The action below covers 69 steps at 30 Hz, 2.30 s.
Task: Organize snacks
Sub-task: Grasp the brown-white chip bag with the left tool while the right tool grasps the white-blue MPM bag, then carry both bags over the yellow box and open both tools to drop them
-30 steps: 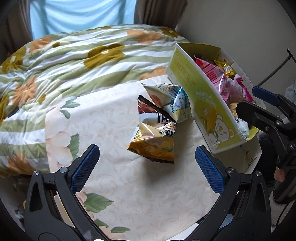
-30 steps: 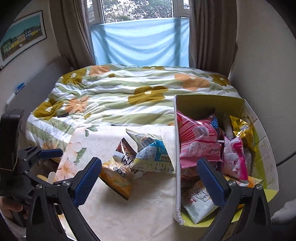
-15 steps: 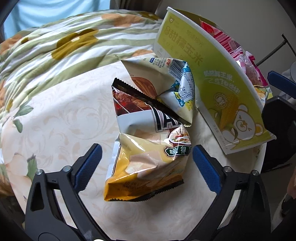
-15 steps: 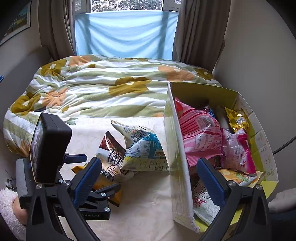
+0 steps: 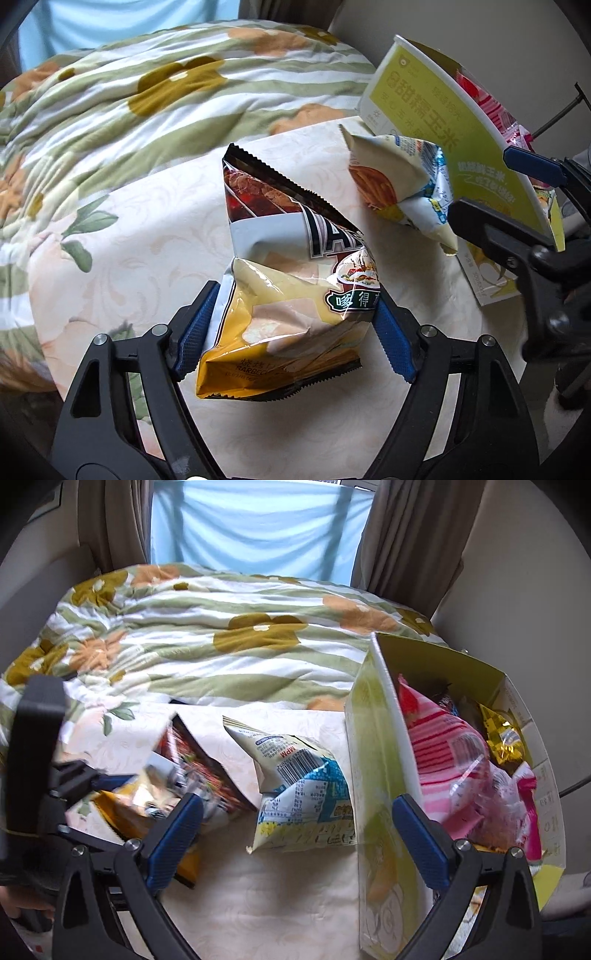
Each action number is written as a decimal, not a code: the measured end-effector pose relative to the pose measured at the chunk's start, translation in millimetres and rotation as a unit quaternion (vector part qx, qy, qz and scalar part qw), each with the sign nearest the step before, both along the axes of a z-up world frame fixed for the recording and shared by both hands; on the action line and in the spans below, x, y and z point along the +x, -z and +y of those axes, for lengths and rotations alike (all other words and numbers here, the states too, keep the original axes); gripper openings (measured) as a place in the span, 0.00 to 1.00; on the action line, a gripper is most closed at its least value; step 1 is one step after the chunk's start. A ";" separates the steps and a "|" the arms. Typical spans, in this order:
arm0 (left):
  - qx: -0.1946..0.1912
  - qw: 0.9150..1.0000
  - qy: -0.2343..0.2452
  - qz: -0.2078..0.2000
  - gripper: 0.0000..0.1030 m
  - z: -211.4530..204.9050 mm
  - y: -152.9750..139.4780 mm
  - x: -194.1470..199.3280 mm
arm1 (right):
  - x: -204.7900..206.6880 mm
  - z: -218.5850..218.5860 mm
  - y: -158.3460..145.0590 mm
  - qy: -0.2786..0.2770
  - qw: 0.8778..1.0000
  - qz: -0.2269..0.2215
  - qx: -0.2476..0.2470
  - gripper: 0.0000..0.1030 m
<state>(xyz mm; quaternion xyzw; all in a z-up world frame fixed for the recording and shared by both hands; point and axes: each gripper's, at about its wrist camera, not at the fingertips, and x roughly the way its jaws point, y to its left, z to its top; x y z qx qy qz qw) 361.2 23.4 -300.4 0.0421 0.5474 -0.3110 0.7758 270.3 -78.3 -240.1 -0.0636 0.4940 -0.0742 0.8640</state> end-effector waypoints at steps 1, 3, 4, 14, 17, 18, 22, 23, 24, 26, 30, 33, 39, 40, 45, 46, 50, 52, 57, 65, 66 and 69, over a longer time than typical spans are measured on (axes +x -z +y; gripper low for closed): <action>0.000 1.000 -0.006 -0.001 0.75 5.7 0.0 2.5 | 5.3 3.0 5.1 -0.003 1.000 0.006 -0.015 0.99; 0.009 1.000 -0.018 -0.002 0.75 14.4 1.7 5.3 | 14.8 8.9 17.1 -0.013 0.998 0.021 -0.054 0.97; 0.011 1.000 -0.023 -0.002 0.75 18.4 2.2 7.1 | 18.9 10.2 22.6 -0.016 0.998 0.028 -0.063 0.95; 0.016 0.998 -0.056 0.008 0.73 45.5 10.3 18.1 | 45.2 13.6 60.7 -0.040 0.987 0.072 -0.137 0.90; 0.012 0.998 -0.060 0.009 0.72 44.0 12.5 19.9 | 47.6 15.7 70.7 -0.050 0.978 0.082 -0.183 0.90; 0.013 0.998 -0.060 0.007 0.72 43.5 11.9 19.3 | 48.4 15.4 73.2 -0.052 0.976 0.084 -0.195 0.90; 0.012 0.998 -0.064 0.005 0.71 44.2 11.1 19.7 | 46.7 19.4 78.8 -0.073 0.967 0.085 -0.231 0.74; 0.012 0.998 -0.065 0.005 0.71 44.1 10.7 19.1 | 46.7 21.9 80.6 -0.083 0.963 0.089 -0.239 0.73; 0.012 0.998 -0.066 0.005 0.71 44.1 10.6 18.8 | 46.5 23.7 82.8 -0.090 0.960 0.092 -0.247 0.73; 0.012 0.998 -0.065 0.005 0.71 45.1 10.5 18.2 | 46.9 21.7 86.1 -0.088 0.964 0.098 -0.232 0.73; 0.010 0.997 -0.071 0.005 0.66 48.4 10.1 17.0 | 49.0 12.5 89.3 -0.068 0.969 0.100 -0.216 0.67; 0.001 0.997 -0.075 0.010 0.53 52.0 9.6 16.8 | 47.0 11.3 84.6 -0.058 0.974 0.094 -0.197 0.54; -0.002 0.997 -0.081 0.001 0.52 54.5 -1.3 13.6 | 38.4 6.1 63.0 -0.044 0.987 0.075 -0.134 0.43; -0.004 0.997 -0.083 -0.003 0.52 55.7 -6.2 12.5 | 36.3 6.1 58.0 -0.042 0.989 0.071 -0.122 0.43; -0.005 0.995 -0.090 -0.033 0.52 57.1 -48.5 5.5 | 18.5 7.5 16.5 -0.031 0.998 0.032 -0.032 0.43; -0.007 0.995 -0.092 -0.040 0.52 55.7 -60.0 3.4 | 13.7 5.9 3.8 -0.031 0.999 0.021 -0.012 0.43; -0.013 0.993 -0.093 -0.069 0.52 42.5 -108.5 -6.3 | -9.4 -6.4 -51.4 -0.028 0.998 -0.023 0.049 0.43; -0.023 0.992 -0.089 -0.084 0.52 28.7 -132.9 -12.3 | -21.2 -20.2 -77.2 -0.025 0.997 -0.042 0.064 0.43; -0.052 0.991 -0.062 -0.104 0.53 -28.5 -177.0 -20.8 | -50.2 -70.9 -126.3 -0.005 0.995 -0.078 0.069 0.43; -0.073 0.992 -0.019 -0.102 0.53 -153.4 -202.5 -21.3 | -81.5 -165.5 -155.3 0.036 0.993 -0.103 0.049 0.43; -0.071 0.992 -0.014 -0.104 0.53 -166.8 -203.0 -21.7 | -84.7 -175.4 -155.3 0.039 0.993 -0.103 0.049 0.43; -0.060 0.993 -0.004 -0.104 0.53 -213.1 -199.8 -19.2 | -91.9 -203.6 -153.3 0.046 0.993 -0.099 0.049 0.43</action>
